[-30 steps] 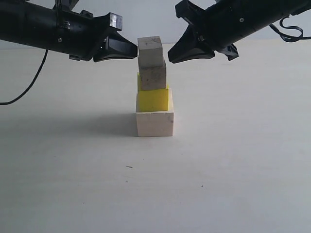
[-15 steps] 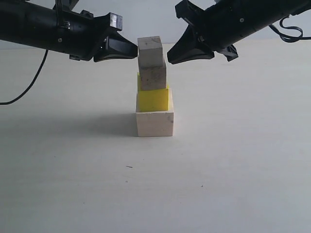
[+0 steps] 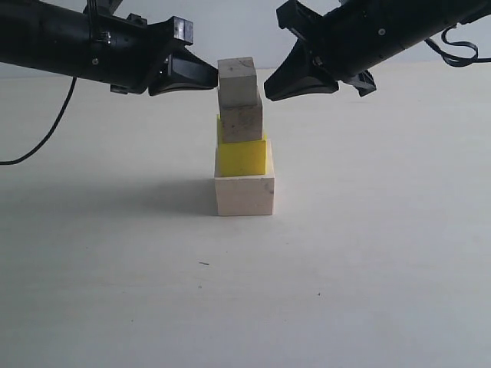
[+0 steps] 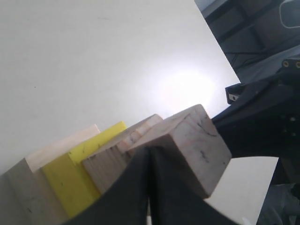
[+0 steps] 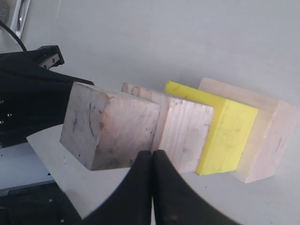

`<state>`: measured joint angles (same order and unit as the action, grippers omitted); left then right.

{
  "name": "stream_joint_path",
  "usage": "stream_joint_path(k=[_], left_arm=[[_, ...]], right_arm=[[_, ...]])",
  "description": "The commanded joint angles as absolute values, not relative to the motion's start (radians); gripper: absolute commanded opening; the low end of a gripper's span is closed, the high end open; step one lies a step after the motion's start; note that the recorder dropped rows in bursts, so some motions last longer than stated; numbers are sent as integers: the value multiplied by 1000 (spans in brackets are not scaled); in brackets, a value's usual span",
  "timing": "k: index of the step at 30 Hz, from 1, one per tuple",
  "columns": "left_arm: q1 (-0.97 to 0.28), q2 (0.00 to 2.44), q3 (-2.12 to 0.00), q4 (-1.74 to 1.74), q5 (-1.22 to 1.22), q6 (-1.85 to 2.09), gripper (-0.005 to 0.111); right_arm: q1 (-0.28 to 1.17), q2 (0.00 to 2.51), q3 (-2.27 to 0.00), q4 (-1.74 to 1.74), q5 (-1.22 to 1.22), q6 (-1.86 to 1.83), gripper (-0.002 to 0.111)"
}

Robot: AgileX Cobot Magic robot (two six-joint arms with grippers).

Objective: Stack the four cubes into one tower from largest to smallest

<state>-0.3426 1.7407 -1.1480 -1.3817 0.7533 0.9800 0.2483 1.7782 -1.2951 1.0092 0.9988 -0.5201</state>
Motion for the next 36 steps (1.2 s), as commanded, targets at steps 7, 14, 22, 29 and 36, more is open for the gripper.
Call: stream_joint_path(k=[7, 14, 22, 29, 36], left_arm=[[-351, 1739, -1146, -1398, 748, 988, 0], [-351, 1739, -1146, -1398, 751, 991, 0], [-351, 1739, -1146, -1398, 753, 995, 0], [-351, 1739, -1146, -1398, 751, 995, 0], [-351, 1739, -1146, -1398, 764, 995, 0]], right_arm=[[243, 1780, -1304, 1010, 989, -531, 0], [243, 1780, -1304, 1010, 989, -539, 0], [243, 1780, -1304, 1010, 993, -541, 0], [243, 1780, -1304, 1010, 993, -550, 0], [243, 1780, -1304, 1010, 993, -550, 0]])
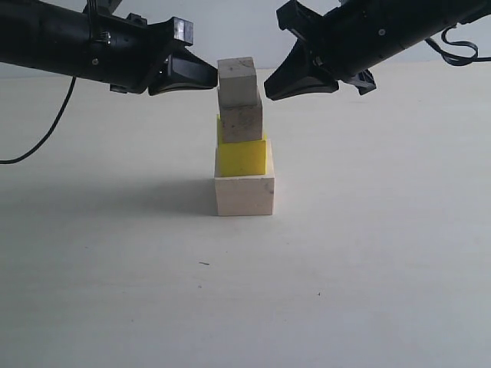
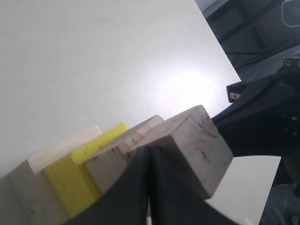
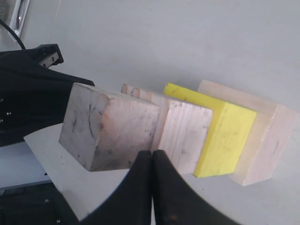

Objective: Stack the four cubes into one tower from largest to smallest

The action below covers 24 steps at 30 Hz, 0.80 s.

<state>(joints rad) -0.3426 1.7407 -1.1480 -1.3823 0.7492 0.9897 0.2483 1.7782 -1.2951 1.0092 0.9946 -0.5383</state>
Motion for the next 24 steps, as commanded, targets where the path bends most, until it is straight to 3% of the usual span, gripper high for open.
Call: stream_joint_path(k=[1, 24], left_arm=[[-351, 1739, -1146, -1398, 766, 995, 0], [-381, 1739, -1146, -1393, 708, 991, 0]], right_arm=[[243, 1780, -1304, 1010, 993, -550, 0], [243, 1780, -1304, 985, 993, -550, 0]])
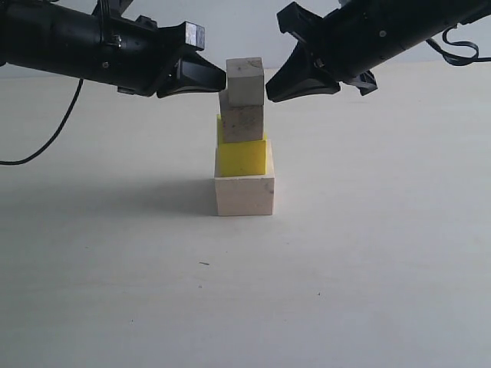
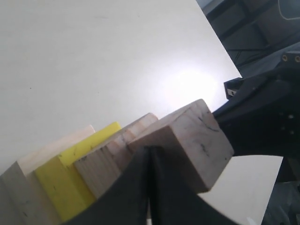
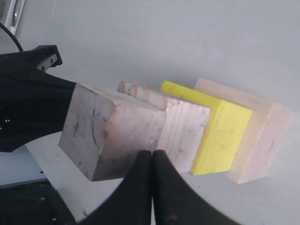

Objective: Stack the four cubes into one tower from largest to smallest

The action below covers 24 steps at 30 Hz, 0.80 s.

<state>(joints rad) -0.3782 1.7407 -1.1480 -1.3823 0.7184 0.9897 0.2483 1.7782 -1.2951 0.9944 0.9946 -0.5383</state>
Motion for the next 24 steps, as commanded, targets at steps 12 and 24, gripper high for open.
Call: stream_joint_path(k=[12, 24], left_arm=[[-348, 1737, -1146, -1370, 725, 983, 0], [-339, 1729, -1146, -1366, 734, 983, 0]], right_arm=[[243, 1781, -1304, 1024, 975, -577, 0], [243, 1828, -1304, 1078, 982, -610, 0]])
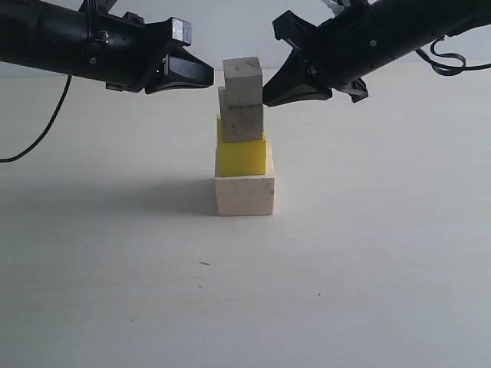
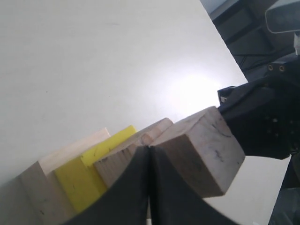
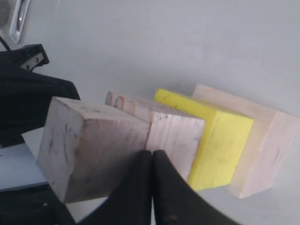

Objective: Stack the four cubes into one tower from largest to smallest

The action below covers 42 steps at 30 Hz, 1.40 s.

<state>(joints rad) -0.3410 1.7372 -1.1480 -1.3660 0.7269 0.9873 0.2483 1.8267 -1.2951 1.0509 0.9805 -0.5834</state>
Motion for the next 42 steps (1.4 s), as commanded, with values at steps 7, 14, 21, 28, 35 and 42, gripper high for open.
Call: stream_joint_path(k=[7, 14, 21, 28, 35, 42], left_arm=[[-339, 1729, -1146, -1366, 734, 983, 0], [-339, 1729, -1146, -1366, 734, 983, 0], [-339, 1729, -1146, -1366, 736, 983, 0], [-339, 1729, -1146, -1366, 736, 983, 0], [-339, 1729, -1146, -1366, 736, 983, 0], [-339, 1729, -1146, -1366, 736, 983, 0]], right_arm=[[243, 1826, -1304, 1082, 992, -610, 0], [243, 1789, -1304, 1078, 989, -607, 0], [243, 1793, -1304, 1076, 995, -602, 0], [243, 1793, -1304, 1076, 999, -602, 0], [243, 1793, -1304, 1078, 999, -606, 0], [243, 1793, -1304, 1081, 1006, -627, 0]])
